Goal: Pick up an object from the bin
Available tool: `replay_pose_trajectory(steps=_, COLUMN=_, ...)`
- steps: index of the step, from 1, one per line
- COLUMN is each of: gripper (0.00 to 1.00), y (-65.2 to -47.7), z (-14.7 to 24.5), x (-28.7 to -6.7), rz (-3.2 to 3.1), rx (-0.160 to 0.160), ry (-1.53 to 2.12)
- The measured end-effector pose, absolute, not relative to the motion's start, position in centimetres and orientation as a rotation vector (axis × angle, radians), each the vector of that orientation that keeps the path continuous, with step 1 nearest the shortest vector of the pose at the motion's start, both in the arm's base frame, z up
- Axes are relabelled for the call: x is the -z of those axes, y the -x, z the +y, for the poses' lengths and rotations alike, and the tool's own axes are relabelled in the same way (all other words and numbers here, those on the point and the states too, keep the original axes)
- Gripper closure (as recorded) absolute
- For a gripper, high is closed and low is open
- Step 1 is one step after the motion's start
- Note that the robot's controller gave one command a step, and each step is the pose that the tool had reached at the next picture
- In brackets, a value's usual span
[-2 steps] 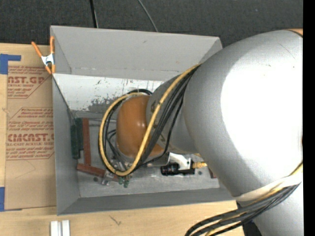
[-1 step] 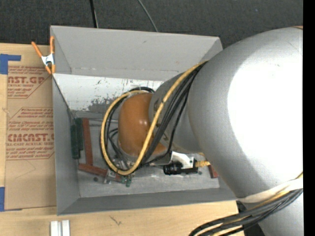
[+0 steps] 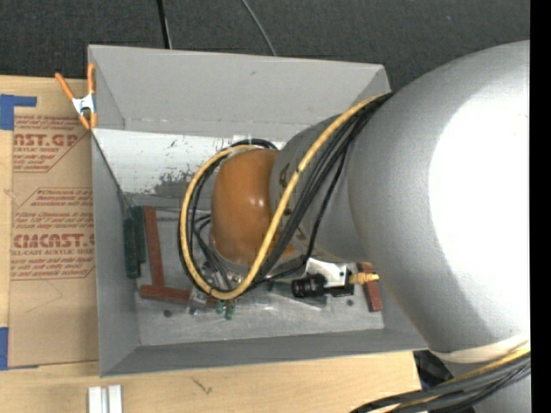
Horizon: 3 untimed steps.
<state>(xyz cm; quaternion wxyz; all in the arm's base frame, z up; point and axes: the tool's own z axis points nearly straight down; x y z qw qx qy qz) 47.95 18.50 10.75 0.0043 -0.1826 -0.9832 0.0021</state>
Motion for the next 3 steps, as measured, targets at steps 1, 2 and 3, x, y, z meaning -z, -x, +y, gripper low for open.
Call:
replay_pose_trajectory(steps=1, gripper=1.0, y=-48.14, z=18.63, x=-13.41, rz=-3.089, rx=0.001, ry=0.573)
replay_pose_trajectory(steps=2, gripper=1.0, y=-48.21, z=18.64, x=-13.76, rz=-3.093, rx=0.004, ry=0.574)
replay_pose_trajectory(steps=3, gripper=1.0, y=-48.04, z=18.57, x=-13.23, rz=-3.086, rx=-0.003, ry=0.573)
